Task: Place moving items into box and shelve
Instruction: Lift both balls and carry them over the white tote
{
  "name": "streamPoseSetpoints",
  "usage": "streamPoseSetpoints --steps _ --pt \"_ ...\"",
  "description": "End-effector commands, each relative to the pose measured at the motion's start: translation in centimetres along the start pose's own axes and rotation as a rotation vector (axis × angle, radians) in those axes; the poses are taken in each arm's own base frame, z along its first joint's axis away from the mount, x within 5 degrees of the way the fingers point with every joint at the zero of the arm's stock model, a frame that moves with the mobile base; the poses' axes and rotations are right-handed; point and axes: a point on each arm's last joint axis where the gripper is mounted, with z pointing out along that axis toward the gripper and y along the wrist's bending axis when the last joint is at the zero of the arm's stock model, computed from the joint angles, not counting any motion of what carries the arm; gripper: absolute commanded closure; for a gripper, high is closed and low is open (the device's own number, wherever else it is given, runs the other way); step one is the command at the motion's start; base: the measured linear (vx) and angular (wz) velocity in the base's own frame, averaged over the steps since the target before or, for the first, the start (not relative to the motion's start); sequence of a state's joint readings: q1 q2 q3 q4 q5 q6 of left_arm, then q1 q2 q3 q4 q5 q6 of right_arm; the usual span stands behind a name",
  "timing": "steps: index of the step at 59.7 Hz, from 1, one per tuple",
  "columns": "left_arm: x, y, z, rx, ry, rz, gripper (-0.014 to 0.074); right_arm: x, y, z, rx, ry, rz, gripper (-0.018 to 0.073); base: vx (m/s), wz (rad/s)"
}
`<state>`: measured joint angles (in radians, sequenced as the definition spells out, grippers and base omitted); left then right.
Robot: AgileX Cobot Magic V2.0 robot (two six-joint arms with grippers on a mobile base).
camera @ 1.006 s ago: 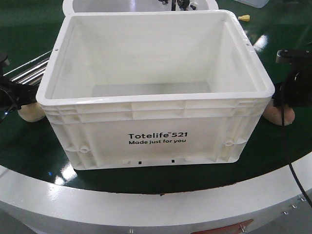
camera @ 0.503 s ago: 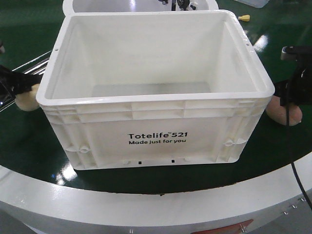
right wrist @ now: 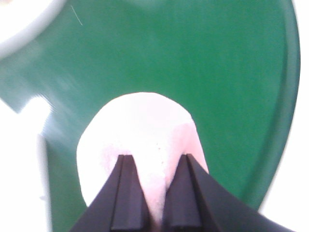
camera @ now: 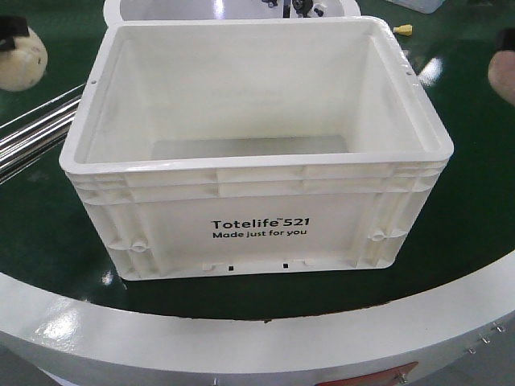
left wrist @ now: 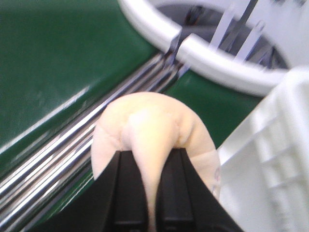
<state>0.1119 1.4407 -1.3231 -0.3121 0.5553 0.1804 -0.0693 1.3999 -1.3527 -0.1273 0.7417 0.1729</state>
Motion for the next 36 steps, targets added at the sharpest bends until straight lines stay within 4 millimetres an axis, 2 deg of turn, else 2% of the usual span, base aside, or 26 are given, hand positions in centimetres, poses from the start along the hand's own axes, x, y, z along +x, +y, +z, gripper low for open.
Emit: streamPoseSetpoints --steps 1,9,15,24,36 --pt "-2.8 -1.7 -4.2 0.093 -0.147 -0.005 0.0605 -2.3 0.4 -4.6 -0.081 -0.179 0.002 0.0561 0.0 0.0" --pt "-3.1 -3.8 -6.4 0.287 -0.166 -0.006 0.0605 -2.7 2.0 -7.6 -0.287 -0.244 0.006 0.0561 0.0 0.0" --pt "-3.4 -5.1 -7.4 0.423 -0.201 -0.025 0.0605 -2.8 3.4 -8.8 -0.459 -0.278 -0.004 0.0561 0.0 0.0" --pt "-3.3 -7.8 -7.9 0.582 -0.217 -0.011 0.0605 -3.0 5.2 -9.8 -0.691 -0.325 -0.042 0.0561 0.0 0.0" --pt "-2.9 -10.8 -8.1 0.652 -0.235 0.021 0.0605 -2.9 6.3 -9.7 -0.774 -0.324 -0.075 0.0561 0.0 0.0"
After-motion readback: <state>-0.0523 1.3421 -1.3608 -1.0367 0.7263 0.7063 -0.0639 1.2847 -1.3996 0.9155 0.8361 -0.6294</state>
